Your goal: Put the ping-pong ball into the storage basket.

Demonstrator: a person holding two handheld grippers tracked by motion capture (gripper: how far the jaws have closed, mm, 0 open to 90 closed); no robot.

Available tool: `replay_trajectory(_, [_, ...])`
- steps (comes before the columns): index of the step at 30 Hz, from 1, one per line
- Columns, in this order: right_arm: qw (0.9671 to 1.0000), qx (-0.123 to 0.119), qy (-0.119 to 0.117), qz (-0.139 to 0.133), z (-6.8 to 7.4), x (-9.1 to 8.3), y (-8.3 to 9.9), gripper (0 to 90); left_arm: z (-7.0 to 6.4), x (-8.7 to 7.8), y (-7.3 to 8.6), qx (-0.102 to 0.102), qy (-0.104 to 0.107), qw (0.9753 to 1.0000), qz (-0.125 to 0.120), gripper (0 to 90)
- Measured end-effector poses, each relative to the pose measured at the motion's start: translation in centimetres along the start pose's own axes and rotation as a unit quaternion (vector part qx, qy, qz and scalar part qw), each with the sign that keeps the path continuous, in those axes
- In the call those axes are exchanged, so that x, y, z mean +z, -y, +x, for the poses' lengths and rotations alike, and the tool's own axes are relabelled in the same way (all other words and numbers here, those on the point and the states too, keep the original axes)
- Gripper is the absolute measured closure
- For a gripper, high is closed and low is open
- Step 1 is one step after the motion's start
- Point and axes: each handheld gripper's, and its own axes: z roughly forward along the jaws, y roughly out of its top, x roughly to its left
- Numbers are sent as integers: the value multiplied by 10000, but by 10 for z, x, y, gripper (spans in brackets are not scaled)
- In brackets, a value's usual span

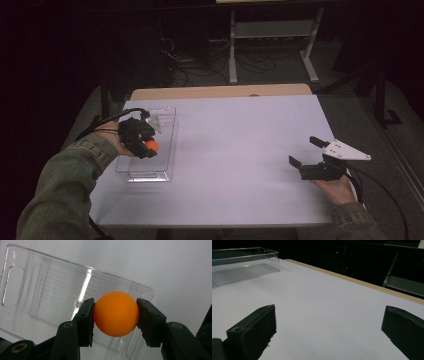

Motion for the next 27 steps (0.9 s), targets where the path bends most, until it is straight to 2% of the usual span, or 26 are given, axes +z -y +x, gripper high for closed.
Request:
replay_trajectory(10, [10000,14,-8,-10,0,0,0,0,0,5,-2,58,64,10000,11,501])
replay_trajectory(27, [10000,18,-5,-17,0,-1,0,0,0,20,-2,35,200,9998,17,501])
